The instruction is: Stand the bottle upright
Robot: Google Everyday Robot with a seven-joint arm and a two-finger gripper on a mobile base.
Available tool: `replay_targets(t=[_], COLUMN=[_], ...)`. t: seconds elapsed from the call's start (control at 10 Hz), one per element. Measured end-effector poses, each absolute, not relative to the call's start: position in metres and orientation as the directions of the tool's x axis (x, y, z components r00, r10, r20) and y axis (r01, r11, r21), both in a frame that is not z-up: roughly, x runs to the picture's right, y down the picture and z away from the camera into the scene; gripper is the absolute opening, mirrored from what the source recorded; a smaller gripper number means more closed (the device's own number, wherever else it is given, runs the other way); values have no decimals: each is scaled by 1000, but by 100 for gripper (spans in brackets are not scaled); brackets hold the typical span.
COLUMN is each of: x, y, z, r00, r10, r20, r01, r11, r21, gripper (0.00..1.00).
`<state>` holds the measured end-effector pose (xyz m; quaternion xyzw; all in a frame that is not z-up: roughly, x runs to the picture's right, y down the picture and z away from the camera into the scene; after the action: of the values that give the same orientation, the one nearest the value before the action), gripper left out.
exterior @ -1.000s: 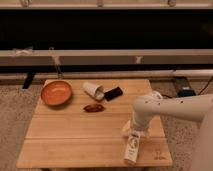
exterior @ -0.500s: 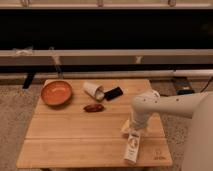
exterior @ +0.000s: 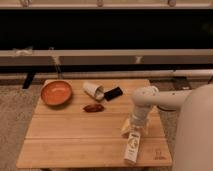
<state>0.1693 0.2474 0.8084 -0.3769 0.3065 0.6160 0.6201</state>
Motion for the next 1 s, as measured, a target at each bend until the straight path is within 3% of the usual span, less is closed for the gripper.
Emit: replay_targets(t=[1.0], x=[182], y=[252], z=[810], r00=[91], r10=[344], r20=[-934], r01=[-994], r11=[94], r21=[-62], gripper=[80])
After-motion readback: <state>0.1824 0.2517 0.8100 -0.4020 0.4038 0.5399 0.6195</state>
